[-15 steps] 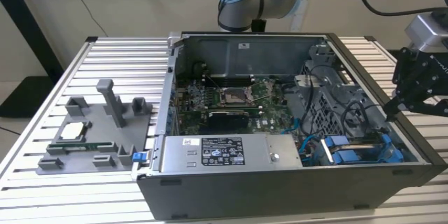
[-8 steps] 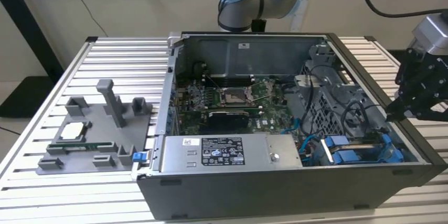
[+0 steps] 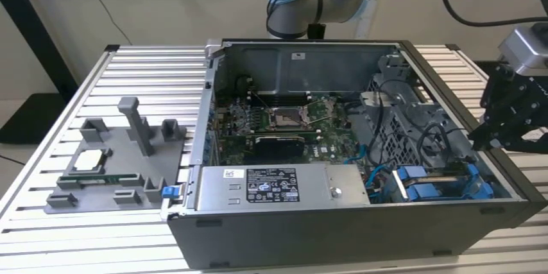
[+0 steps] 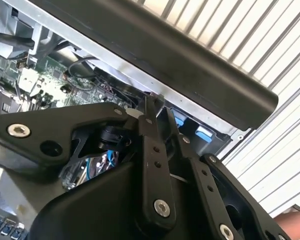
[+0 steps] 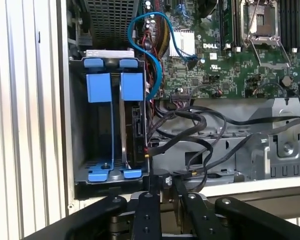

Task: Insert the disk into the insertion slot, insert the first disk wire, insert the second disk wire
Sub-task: 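Insert the second disk wire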

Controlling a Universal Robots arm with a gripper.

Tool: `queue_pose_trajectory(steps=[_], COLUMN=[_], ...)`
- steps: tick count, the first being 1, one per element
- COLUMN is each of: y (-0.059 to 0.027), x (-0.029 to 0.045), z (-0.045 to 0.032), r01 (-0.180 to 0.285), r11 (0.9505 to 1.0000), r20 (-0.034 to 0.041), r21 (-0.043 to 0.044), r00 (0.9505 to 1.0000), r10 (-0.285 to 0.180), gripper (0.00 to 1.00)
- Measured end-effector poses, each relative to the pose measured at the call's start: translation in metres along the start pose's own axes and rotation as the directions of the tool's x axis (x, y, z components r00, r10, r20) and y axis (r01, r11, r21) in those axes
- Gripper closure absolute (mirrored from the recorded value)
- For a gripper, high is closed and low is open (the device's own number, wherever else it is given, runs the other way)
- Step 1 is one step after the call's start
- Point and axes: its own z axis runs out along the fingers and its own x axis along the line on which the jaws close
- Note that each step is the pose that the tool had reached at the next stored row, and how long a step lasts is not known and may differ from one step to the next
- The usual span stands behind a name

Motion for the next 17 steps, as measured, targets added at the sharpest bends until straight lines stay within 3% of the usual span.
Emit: queue_pose_trajectory(steps=[1, 2, 8, 13, 17], y=[0.0000, 0.0000, 0.0000, 0.0050, 0.0121], x=[0.0000, 0.0000, 0.0005, -0.0018, -0.0026], z=[0.0000, 0.0000, 0.0000, -0.0143, -0.0205], r01=[-0.001, -0.002, -0.008, -0.015, -0.017], r11=[1.0000, 1.0000, 1.0000, 0.9999, 0.9999], r20=[0.0031, 0.0052, 0.0127, 0.0249, 0.0306], r21=[0.0005, 0.0009, 0.0017, 0.0022, 0.0021], r00=[1.0000, 1.0000, 0.9999, 0.9996, 0.9994], r10=[0.001, 0.002, 0.008, 0.015, 0.016], gripper=[0.00, 1.00, 1.00, 1.00, 1.00])
